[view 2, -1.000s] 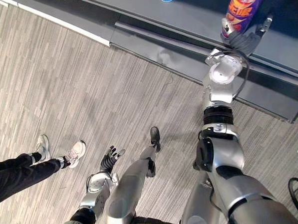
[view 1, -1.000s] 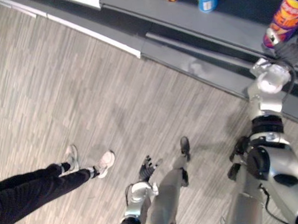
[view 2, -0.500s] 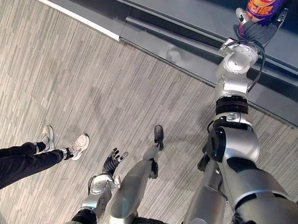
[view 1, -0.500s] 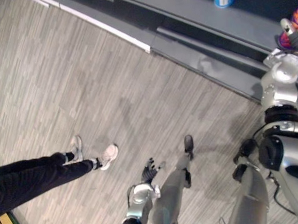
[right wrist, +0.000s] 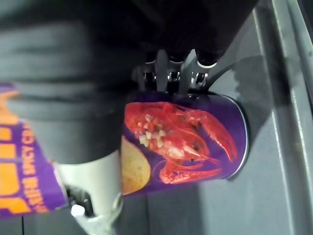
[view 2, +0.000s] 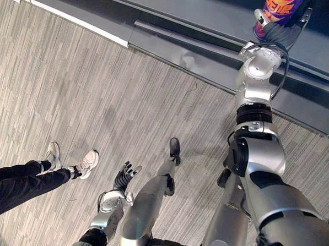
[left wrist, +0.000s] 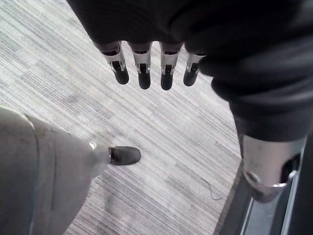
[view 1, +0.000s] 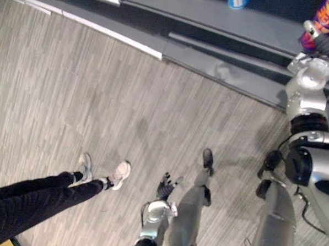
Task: Put the gum and the chips on the shelf.
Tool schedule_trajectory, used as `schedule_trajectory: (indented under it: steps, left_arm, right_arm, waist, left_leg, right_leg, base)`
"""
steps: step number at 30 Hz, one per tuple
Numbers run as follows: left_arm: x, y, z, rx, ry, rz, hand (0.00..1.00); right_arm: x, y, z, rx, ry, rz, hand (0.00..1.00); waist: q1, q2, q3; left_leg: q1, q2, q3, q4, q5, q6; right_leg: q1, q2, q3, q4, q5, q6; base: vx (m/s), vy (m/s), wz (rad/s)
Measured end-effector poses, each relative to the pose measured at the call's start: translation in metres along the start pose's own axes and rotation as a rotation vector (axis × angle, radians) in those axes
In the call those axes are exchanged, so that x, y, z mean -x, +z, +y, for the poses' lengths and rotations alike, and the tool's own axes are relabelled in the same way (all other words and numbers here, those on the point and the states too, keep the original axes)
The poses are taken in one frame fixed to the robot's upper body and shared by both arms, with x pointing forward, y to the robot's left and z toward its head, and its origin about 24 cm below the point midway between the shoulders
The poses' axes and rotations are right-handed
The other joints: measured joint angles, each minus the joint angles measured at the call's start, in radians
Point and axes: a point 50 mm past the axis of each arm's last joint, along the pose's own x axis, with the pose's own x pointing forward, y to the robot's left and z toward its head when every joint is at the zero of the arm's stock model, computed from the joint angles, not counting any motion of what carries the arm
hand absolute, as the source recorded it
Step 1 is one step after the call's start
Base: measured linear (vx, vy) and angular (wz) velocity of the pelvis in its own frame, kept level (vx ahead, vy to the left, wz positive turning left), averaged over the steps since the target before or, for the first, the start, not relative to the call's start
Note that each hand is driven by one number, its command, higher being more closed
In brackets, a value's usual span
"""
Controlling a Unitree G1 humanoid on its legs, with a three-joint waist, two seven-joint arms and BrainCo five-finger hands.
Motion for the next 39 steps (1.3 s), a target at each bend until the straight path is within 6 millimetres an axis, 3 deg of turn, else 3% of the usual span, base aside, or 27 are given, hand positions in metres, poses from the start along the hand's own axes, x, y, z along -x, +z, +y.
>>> schedule_trajectory:
  steps: [7,16,18,22,23,26,30,34,36,39]
  left_arm:
    - [-0.001,0.001,0.001,0.004,0.001,-0.003,0.00]
    - [0.001,-0.009,0.011,-0.008,0.006,0.042,0.00]
    - [0.005,-0.018,0.022,-0.018,0.040,0.068,0.00]
    - [0.010,-0.032,0.045,-0.089,0.093,0.138,0.00]
    - [0.011,-0.033,0.046,-0.098,0.097,0.147,0.00]
    - [0.016,-0.043,0.057,-0.111,0.131,0.187,0.00]
    - [0.037,-0.073,0.081,-0.106,0.183,0.315,0.00]
    - [0.046,-0.084,0.090,-0.098,0.213,0.371,0.00]
    - [0.055,-0.094,0.096,-0.072,0.240,0.409,0.00]
    - [0.067,-0.105,0.104,-0.036,0.278,0.445,0.00]
  right_arm:
    - [0.016,-0.039,-0.012,0.063,0.020,0.102,0.00]
    - [0.046,-0.090,-0.034,0.153,0.086,0.234,0.00]
    - [0.061,-0.104,-0.031,0.165,0.133,0.273,0.00]
    - [0.106,-0.143,-0.045,0.247,0.231,0.383,0.00]
    - [0.113,-0.148,-0.049,0.261,0.248,0.396,0.00]
    - [0.150,-0.170,-0.079,0.359,0.341,0.454,0.00]
    - [0.195,-0.188,-0.118,0.452,0.437,0.555,0.00]
    - [0.220,-0.197,-0.159,0.547,0.478,0.637,0.00]
    - [0.241,-0.202,-0.181,0.594,0.509,0.708,0.00]
    - [0.271,-0.206,-0.208,0.635,0.540,0.819,0.00]
  waist:
    - [-0.005,0.000,0.000]
    - [-0.038,-0.009,0.005]
    - [-0.059,-0.028,0.009]
    - [-0.083,-0.095,0.002]
    - [-0.087,-0.102,0.000]
    - [-0.105,-0.140,-0.024]
    - [-0.139,-0.206,-0.118]
    - [-0.152,-0.230,-0.184]
    - [-0.169,-0.235,-0.223]
    - [-0.169,-0.243,-0.274]
  left_leg:
    - [0.054,0.019,0.025,0.042,-0.049,-0.011]
    - [0.136,0.052,0.047,0.072,-0.094,-0.016]
    - [0.159,0.061,0.050,0.073,-0.104,-0.020]
    - [0.197,0.086,0.055,0.107,-0.136,-0.024]
    - [0.206,0.086,0.056,0.107,-0.140,-0.024]
    - [0.241,0.089,0.063,0.110,-0.161,-0.027]
    - [0.305,0.096,0.115,0.062,-0.174,-0.028]
    - [0.361,0.095,0.151,0.050,-0.198,-0.028]
    - [0.398,0.097,0.163,0.048,-0.218,-0.030]
    - [0.441,0.101,0.196,0.031,-0.233,-0.037]
  right_leg:
    - [0.069,0.026,0.016,-0.032,-0.002,0.008]
    - [0.176,0.069,0.021,-0.087,0.003,0.016]
    - [0.205,0.080,0.020,-0.103,0.004,0.017]
    - [0.269,0.111,0.021,-0.136,0.005,0.016]
    - [0.281,0.114,0.021,-0.142,0.006,0.015]
    - [0.333,0.130,0.021,-0.184,0.011,0.022]
    - [0.407,0.169,0.053,-0.322,0.066,0.032]
    - [0.479,0.187,0.074,-0.415,0.101,0.040]
    - [0.522,0.190,0.083,-0.445,0.104,0.043]
    - [0.551,0.202,0.109,-0.471,0.106,0.046]
  base:
    - [0.00,-0.051,-0.13]
    - [0.03,-0.037,-0.11]
    - [0.06,-0.031,-0.12]
    - [0.10,-0.031,-0.11]
    - [0.10,0.013,-0.10]
    - [0.09,0.022,-0.07]
    - [0.12,0.029,-0.31]
    - [0.13,0.035,-0.27]
    - [0.11,0.022,-0.16]
    - [0.11,0.012,-0.26]
